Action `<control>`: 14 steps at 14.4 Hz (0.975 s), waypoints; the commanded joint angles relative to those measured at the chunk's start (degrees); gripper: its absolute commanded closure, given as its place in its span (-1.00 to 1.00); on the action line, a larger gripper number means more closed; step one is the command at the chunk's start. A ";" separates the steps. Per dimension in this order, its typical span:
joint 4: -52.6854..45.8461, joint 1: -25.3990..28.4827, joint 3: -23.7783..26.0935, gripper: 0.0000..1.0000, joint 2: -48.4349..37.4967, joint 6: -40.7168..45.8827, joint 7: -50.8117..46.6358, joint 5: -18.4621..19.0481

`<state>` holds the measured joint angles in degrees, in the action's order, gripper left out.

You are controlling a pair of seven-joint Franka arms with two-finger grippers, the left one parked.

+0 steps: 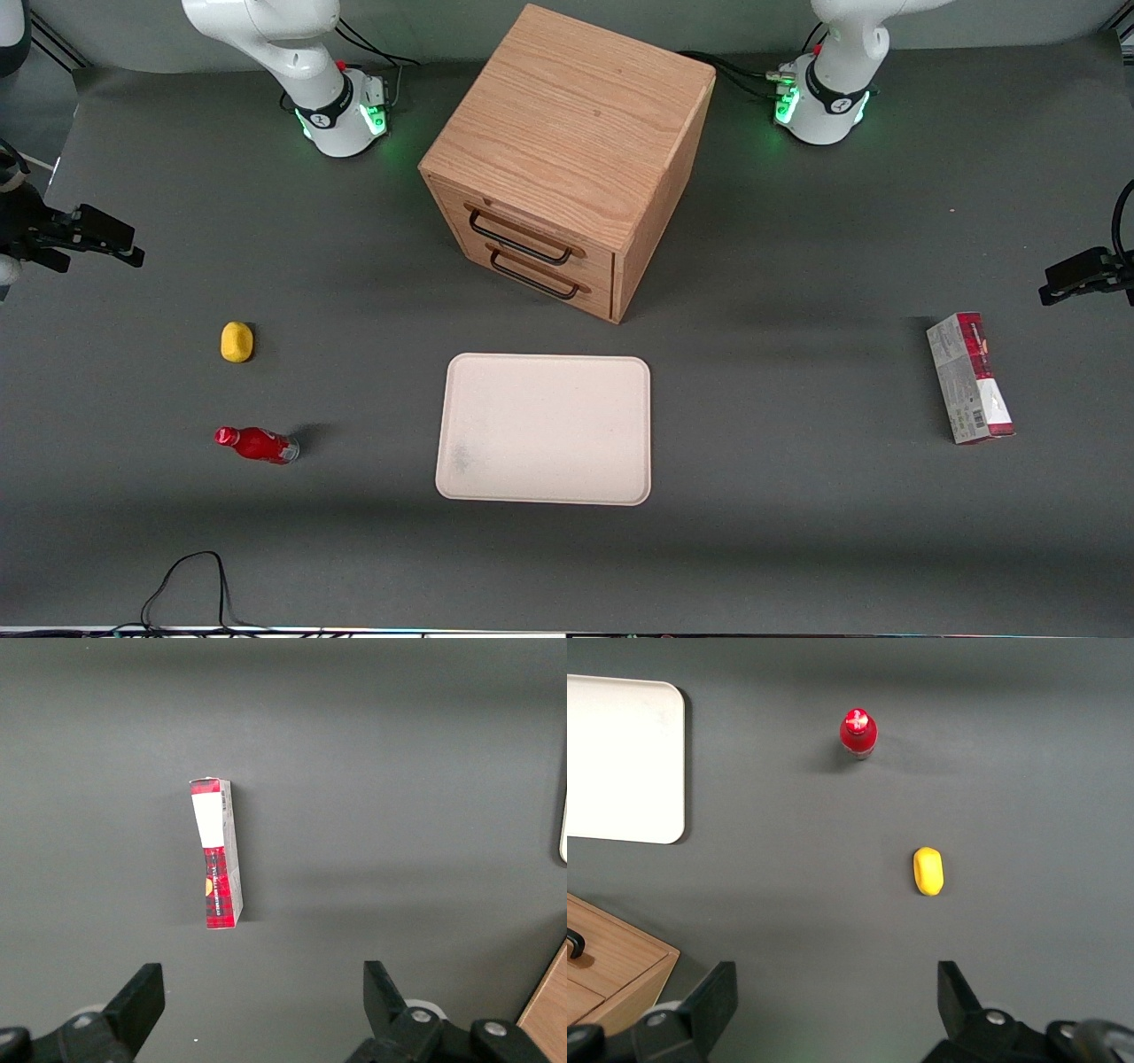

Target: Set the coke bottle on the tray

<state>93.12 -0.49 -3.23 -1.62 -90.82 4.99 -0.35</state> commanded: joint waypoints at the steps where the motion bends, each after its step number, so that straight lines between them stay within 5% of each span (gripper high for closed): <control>1: 0.22 -0.30 0.33 -1.00 -0.32 0.73 -0.95 0.79; 14: -0.65 -0.30 0.33 -1.00 1.35 0.91 -0.60 0.79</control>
<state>93.64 -0.60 -3.26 -1.14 -90.74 4.99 -0.35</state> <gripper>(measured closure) 0.000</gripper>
